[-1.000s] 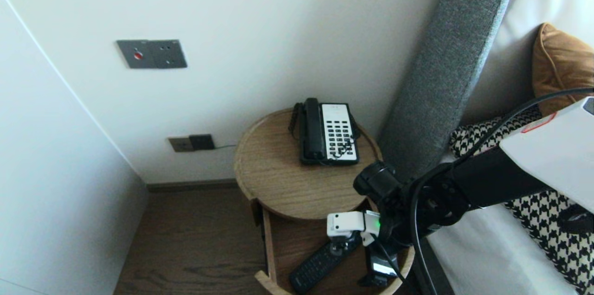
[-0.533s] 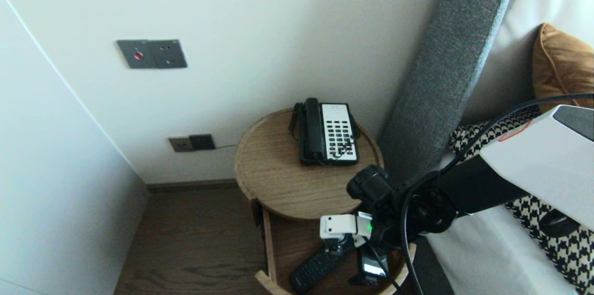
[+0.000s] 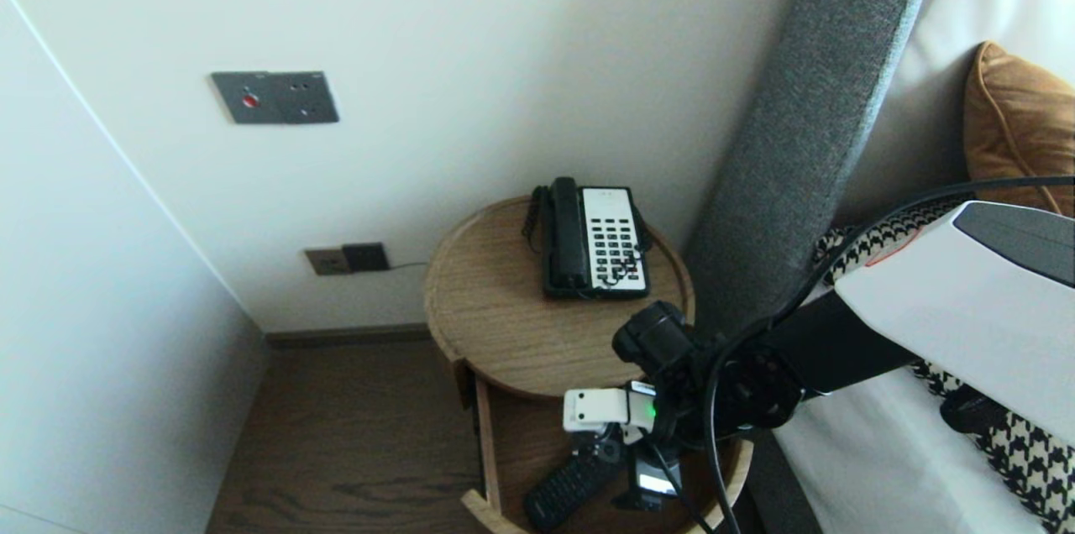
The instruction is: Take the remote control out of the drawer one by one and place them on the table
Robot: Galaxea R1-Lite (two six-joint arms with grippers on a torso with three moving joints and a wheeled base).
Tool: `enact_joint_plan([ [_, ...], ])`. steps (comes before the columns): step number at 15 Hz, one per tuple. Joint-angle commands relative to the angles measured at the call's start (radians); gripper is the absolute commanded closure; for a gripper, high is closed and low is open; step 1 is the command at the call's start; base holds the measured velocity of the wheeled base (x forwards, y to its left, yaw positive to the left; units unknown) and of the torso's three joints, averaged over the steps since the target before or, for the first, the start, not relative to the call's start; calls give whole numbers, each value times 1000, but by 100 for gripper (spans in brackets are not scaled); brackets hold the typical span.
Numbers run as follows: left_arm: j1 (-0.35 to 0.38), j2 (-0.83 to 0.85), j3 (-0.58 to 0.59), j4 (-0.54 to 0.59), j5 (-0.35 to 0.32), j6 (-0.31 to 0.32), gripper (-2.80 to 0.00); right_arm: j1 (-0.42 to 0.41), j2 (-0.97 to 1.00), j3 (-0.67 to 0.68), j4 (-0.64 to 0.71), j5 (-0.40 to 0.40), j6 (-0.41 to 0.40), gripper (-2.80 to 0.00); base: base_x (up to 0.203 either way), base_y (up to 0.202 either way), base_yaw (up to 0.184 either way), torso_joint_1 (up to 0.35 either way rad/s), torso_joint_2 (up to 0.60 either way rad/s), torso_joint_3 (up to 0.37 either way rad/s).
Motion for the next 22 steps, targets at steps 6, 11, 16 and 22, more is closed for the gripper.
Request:
enact_joint_plan([
  [6, 0, 0, 0, 0, 1, 1, 0, 14, 70, -5, -58, 1, -6, -280, 0, 0, 0, 0, 0, 0],
  [11, 0, 1, 0, 0, 1, 6, 0, 10, 74, -2, -60, 15, -26, -280, 0, 0, 0, 0, 0, 0],
  [16, 0, 0, 0, 1, -4, 16, 0, 4, 87, -2, -64, 16, -28, -280, 0, 0, 0, 0, 0, 0],
  [22, 0, 1, 0, 3, -10, 30, 0, 3, 105, -4, -64, 20, -29, -280, 0, 0, 0, 0, 0, 0],
])
